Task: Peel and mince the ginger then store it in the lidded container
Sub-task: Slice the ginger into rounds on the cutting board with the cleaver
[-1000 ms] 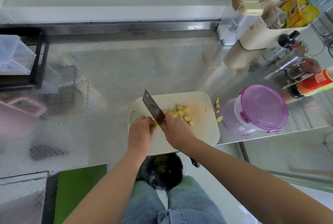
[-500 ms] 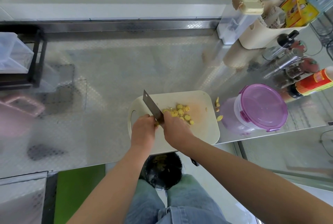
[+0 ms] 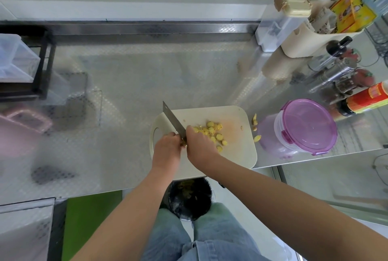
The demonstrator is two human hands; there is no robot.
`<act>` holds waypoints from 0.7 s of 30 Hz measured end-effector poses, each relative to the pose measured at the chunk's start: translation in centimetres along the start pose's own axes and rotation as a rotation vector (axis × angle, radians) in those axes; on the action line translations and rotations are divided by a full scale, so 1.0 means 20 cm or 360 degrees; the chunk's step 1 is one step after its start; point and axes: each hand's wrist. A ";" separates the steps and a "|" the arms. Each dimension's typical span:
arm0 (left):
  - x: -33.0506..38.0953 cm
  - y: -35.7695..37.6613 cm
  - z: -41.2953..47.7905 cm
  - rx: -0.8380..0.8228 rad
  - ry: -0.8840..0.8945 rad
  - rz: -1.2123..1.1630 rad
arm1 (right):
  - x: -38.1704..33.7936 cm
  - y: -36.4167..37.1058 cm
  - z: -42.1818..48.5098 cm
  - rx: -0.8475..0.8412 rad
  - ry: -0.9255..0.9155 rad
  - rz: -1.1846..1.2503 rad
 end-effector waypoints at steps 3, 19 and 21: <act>0.00 -0.01 0.00 0.0000 0.0001 -0.0020 | 0.01 0.01 0.00 0.0013 -0.0005 0.0038; -0.01 -0.01 0.01 -0.0014 0.0046 0.0051 | 0.03 0.03 -0.08 -0.0003 0.0035 0.0059; 0.00 -0.01 0.01 -0.0024 0.0046 0.0080 | 0.05 0.04 -0.10 -0.0010 0.0051 0.0054</act>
Point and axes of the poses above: each hand's wrist, its own z-axis towards the middle knuckle, its own y-axis out of the palm, x = y × z
